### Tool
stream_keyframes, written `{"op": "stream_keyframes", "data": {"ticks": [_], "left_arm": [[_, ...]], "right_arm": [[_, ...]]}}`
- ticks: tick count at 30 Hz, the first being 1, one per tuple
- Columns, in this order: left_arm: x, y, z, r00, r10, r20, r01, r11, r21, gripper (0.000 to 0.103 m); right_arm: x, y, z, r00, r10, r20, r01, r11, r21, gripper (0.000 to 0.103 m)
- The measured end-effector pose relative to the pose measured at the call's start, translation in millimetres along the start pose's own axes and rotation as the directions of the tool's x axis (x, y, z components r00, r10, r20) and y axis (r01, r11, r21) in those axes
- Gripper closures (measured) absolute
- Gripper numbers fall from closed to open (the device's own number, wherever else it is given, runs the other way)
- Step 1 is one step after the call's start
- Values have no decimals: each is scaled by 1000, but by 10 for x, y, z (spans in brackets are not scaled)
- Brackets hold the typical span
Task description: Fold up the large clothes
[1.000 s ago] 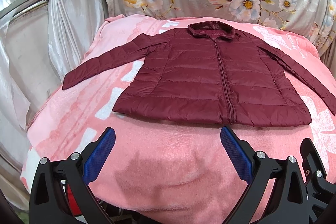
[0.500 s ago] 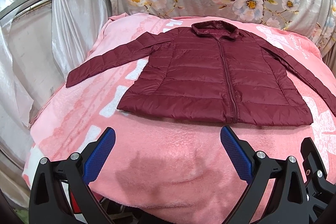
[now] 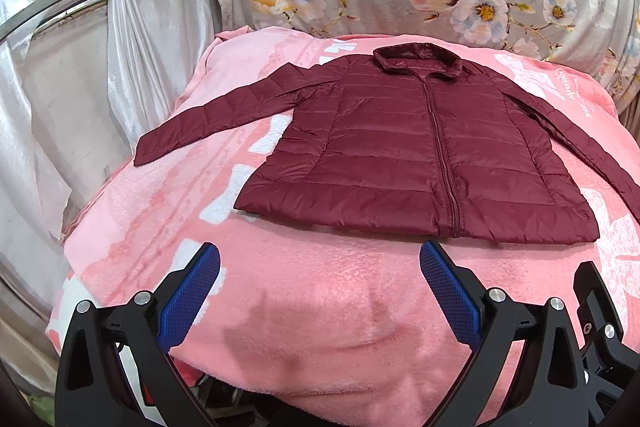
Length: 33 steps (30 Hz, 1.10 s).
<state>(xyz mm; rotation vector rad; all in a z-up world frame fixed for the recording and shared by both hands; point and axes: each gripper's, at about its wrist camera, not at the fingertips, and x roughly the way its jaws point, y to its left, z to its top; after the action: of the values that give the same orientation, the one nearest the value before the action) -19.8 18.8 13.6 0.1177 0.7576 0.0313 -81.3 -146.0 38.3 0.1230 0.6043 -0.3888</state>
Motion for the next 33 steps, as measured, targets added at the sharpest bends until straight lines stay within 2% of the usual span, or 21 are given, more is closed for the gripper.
{"op": "stream_keyframes", "data": {"ticks": [25,33], "left_arm": [[53,82,-82,1000,13,0,-13,1000,7,5],[50,2,-42,1000,27,-6,-27,1000,11,5]], "right_arm": [[23,41,-18,1000,-1,-1,1,1000,2,5],[51,41,-32,1000,2,-6,-2,1000,7,5]]}}
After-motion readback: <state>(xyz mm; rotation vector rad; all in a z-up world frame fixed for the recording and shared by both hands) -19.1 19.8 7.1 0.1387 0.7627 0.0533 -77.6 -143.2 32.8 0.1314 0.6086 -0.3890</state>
